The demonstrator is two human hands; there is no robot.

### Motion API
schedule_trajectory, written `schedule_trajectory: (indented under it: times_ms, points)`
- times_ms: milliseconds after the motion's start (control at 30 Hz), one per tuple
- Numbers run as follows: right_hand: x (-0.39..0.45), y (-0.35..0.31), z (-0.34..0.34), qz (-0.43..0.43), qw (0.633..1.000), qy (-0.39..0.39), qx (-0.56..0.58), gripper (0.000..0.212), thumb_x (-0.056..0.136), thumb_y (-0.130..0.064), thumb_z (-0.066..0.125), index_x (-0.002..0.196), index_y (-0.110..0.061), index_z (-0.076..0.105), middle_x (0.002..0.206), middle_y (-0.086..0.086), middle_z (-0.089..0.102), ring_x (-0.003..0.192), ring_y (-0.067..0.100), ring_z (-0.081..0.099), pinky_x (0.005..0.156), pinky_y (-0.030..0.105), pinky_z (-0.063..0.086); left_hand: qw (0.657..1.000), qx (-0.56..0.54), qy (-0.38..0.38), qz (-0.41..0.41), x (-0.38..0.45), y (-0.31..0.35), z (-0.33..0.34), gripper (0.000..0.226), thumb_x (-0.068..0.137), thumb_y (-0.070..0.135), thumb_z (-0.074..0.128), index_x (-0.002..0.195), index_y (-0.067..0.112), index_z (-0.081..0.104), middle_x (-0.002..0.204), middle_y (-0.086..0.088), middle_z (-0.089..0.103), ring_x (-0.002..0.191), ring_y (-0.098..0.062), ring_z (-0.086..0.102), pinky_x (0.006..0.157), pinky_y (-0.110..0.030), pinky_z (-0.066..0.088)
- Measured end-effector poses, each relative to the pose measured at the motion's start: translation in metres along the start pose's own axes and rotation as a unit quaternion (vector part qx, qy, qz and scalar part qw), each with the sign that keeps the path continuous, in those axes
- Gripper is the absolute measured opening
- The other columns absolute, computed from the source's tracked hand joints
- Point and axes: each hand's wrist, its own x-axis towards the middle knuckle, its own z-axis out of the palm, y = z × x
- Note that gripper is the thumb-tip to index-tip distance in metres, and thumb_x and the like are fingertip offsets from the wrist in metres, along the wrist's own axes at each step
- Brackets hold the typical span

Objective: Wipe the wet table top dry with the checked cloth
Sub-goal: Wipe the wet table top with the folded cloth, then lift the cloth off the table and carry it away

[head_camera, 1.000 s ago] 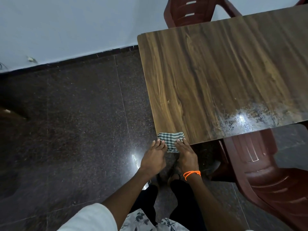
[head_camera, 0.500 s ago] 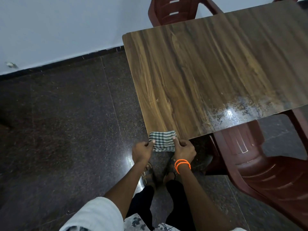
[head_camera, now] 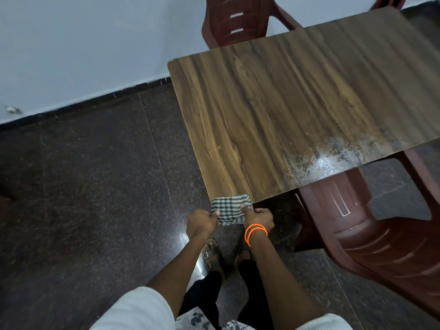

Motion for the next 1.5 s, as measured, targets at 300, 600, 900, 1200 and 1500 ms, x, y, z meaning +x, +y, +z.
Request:
schedule_trajectory:
  times_ms: [300, 600, 900, 1200, 1500]
  points:
    - [-0.005, 0.026, -0.048, -0.01, 0.999, -0.015, -0.03, 0.024, 0.061, -0.033, 0.086, 0.074, -0.017, 0.075, 0.075, 0.008, 0.072, 0.072, 0.024, 0.066, 0.072, 0.034, 0.055, 0.997, 0.033, -0.066, 0.03, -0.035, 0.007, 0.004, 0.056, 0.084, 0.042, 0.072, 0.041, 0.015, 0.048, 0.045, 0.004, 0.05, 0.055, -0.02, 0.054, 0.052, -0.029, 0.034]
    - [-0.006, 0.042, -0.142, -0.015, 0.995, -0.024, 0.093, 0.022, 0.058, -0.032, 0.087, 0.064, -0.016, 0.073, 0.064, 0.001, 0.071, 0.065, 0.021, 0.069, 0.068, 0.037, 0.058, 0.982, -0.007, -0.139, 0.129, -0.096, 0.05, 0.024, 0.06, 0.085, 0.046, 0.072, 0.039, 0.016, 0.047, 0.035, 0.008, 0.038, 0.033, -0.005, 0.035, 0.049, -0.026, 0.031]
    - [-0.021, 0.046, -0.266, -0.026, 0.953, -0.039, 0.3, 0.016, 0.073, -0.005, 0.08, 0.082, -0.003, 0.067, 0.082, 0.018, 0.069, 0.071, 0.022, 0.066, 0.06, 0.032, 0.055, 0.966, -0.15, -0.188, 0.094, -0.196, 0.116, 0.065, 0.032, 0.08, 0.042, 0.079, 0.073, 0.011, 0.077, 0.07, 0.002, 0.075, 0.068, -0.011, 0.07, 0.061, -0.021, 0.052]
    - [-0.019, 0.083, -0.428, -0.042, 0.916, 0.065, 0.394, 0.017, 0.07, -0.008, 0.082, 0.07, -0.011, 0.065, 0.071, 0.009, 0.065, 0.065, 0.019, 0.057, 0.053, 0.026, 0.044, 0.936, -0.176, -0.28, 0.118, -0.313, 0.177, 0.163, 0.037, 0.078, 0.027, 0.083, 0.085, -0.008, 0.072, 0.08, -0.015, 0.074, 0.066, -0.018, 0.065, 0.057, -0.025, 0.052]
    - [0.017, 0.112, -0.538, -0.045, 0.907, 0.102, 0.406, 0.023, 0.062, -0.023, 0.085, 0.072, -0.008, 0.071, 0.084, 0.02, 0.072, 0.074, 0.028, 0.067, 0.07, 0.051, 0.057, 0.916, -0.123, -0.336, 0.183, -0.381, 0.234, 0.246, 0.029, 0.075, 0.035, 0.083, 0.065, 0.011, 0.071, 0.071, -0.01, 0.073, 0.059, -0.017, 0.064, 0.055, -0.025, 0.048]
